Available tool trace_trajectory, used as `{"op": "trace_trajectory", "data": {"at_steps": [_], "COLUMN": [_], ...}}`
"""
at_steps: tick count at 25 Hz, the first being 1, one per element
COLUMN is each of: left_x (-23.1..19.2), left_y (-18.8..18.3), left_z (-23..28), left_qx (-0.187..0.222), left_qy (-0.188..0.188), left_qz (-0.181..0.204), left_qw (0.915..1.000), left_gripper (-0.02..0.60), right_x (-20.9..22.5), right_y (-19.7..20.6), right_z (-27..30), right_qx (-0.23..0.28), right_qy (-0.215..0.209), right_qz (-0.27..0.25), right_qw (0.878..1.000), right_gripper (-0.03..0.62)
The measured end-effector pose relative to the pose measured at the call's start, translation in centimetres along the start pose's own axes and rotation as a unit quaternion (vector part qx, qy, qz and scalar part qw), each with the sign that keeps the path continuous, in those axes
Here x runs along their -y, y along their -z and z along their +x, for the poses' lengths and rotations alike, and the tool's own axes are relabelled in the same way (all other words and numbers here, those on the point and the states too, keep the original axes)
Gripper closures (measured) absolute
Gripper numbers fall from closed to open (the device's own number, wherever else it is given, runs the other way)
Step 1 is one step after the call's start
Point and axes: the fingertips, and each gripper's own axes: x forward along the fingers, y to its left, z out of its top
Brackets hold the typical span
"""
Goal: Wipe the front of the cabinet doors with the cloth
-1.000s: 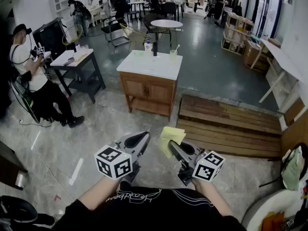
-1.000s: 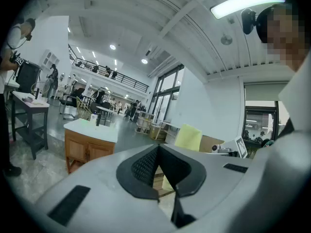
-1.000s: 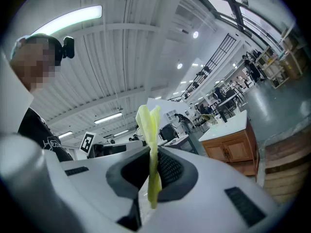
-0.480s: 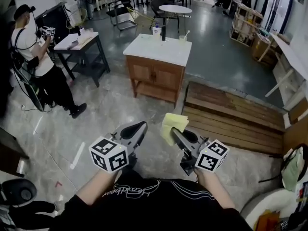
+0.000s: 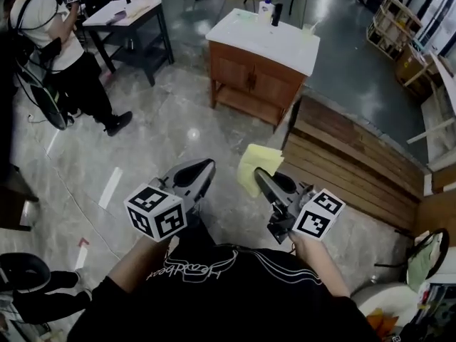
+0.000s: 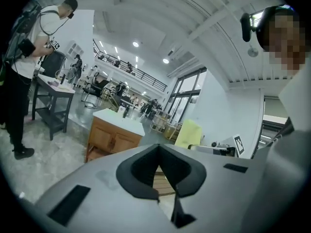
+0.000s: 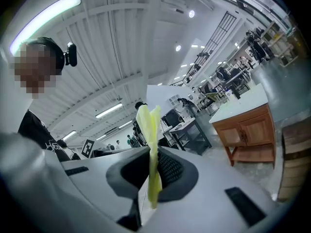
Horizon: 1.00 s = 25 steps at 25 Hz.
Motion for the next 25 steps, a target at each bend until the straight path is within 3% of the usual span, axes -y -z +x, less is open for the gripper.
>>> {"op": "trace_trajectory", "data": {"at_steps": [9, 14, 19, 25], "left_x": [-19.7, -28.5, -35.1, -38.6], "left_y": [-4.7, -7.1, -6.4, -3.1], "left_z": [0.8, 1.1, 3.8, 9.3], "left_qx": [-0.024, -0.037, -0.059, -0.088], "left_qy": [-0.041, -0.031, -0.027, -0.008], "left_qz": [-0.038, -0.058, -0.077, -0.1], "left_qw": [0.9981, 0.9971, 0.9949, 0.991], "left_gripper": [0.575, 0.575, 0.575, 0.575], "right_x": [7.1, 10.0, 13.4, 19.7], "right_y": [0.8, 0.0, -0.2, 2.2], "right_z": [19.2, 28.4, 32.4, 33.2], "right_qx": [-0.041, -0.042, -0.041, -0.063], "right_qy": [0.001, 0.029, 0.065, 0.109], "right_qz": [0.054, 0.057, 0.06, 0.072], "right_qw": [0.998, 0.997, 0.995, 0.989], "right_gripper": [0.553, 0.553, 0.553, 0.553]}}
